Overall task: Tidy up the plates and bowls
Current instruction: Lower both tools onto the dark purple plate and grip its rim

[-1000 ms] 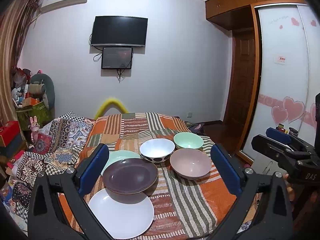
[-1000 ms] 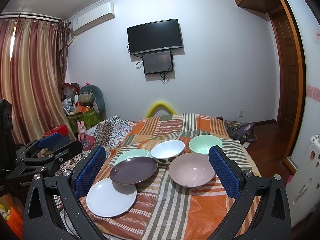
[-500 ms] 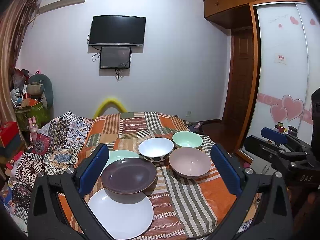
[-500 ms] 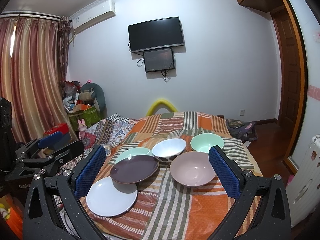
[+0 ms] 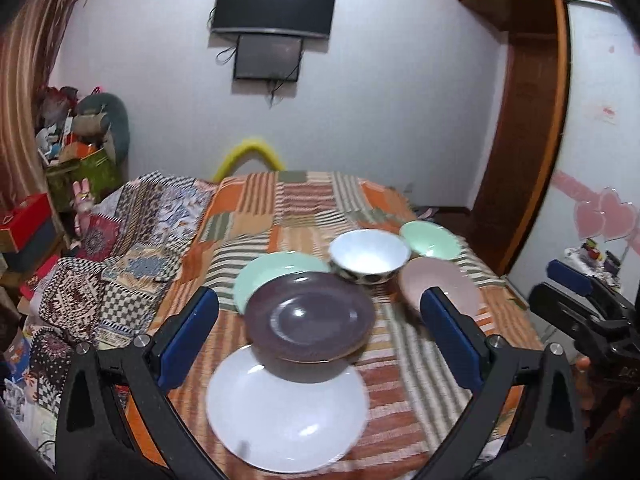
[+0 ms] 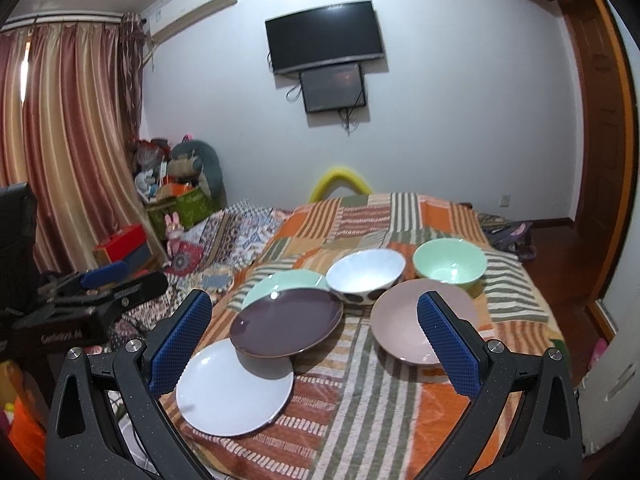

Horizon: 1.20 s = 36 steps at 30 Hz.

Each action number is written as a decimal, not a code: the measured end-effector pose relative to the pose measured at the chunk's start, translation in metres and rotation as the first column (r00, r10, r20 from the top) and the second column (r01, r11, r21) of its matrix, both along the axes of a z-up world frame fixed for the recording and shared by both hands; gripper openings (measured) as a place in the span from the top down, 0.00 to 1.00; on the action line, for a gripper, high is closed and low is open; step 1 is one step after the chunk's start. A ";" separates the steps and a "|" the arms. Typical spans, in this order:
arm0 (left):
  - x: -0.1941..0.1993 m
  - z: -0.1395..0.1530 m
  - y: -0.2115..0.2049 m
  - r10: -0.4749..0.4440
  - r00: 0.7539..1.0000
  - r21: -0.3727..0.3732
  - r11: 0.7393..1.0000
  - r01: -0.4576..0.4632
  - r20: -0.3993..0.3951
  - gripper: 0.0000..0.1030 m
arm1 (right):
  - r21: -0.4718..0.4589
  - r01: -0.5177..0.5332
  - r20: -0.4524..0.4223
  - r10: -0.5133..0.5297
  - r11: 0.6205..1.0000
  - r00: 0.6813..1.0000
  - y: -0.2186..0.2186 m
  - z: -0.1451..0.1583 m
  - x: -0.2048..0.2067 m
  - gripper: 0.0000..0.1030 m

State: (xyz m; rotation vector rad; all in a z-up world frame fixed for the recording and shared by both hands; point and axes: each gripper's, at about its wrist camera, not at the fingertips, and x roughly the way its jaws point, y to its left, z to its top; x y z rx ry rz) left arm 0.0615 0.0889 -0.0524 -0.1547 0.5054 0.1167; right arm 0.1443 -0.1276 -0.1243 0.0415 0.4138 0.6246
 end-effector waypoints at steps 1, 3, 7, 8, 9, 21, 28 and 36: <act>0.005 -0.004 0.008 0.005 1.000 0.000 1.000 -0.005 -0.014 0.05 | -0.005 -0.006 -0.007 0.006 1.000 1.000 0.004 -0.003 0.004 0.01; 0.017 -0.011 0.023 0.009 0.999 0.001 1.000 -0.009 -0.046 0.13 | -0.010 -0.017 -0.027 0.016 1.000 0.999 0.010 -0.007 0.012 0.05; 0.038 -0.026 0.051 0.024 0.995 0.007 1.000 -0.023 -0.098 0.15 | -0.021 -0.035 -0.089 0.033 0.999 0.996 0.023 -0.020 0.032 0.14; 0.043 -0.030 0.056 0.029 0.993 0.010 1.000 -0.028 -0.112 0.16 | -0.025 -0.037 -0.099 0.034 0.999 0.995 0.026 -0.024 0.035 0.15; 0.049 -0.034 0.063 0.034 0.991 0.012 0.999 -0.033 -0.129 0.17 | -0.031 -0.039 -0.109 0.035 0.999 0.993 0.029 -0.027 0.040 0.17; 0.111 -0.112 0.115 -0.002 0.951 -0.098 0.995 -0.029 -0.310 0.37 | -0.092 -0.065 -0.285 0.037 0.994 0.958 0.064 -0.080 0.095 0.44; 0.134 -0.143 0.124 -0.046 0.933 -0.165 0.986 -0.015 -0.358 0.54 | -0.134 -0.077 -0.336 0.028 0.988 0.941 0.080 -0.100 0.114 0.57; 0.154 -0.157 0.131 -0.099 0.929 -0.217 0.976 0.021 -0.356 0.72 | -0.153 -0.071 -0.363 0.010 0.986 0.932 0.086 -0.111 0.128 0.66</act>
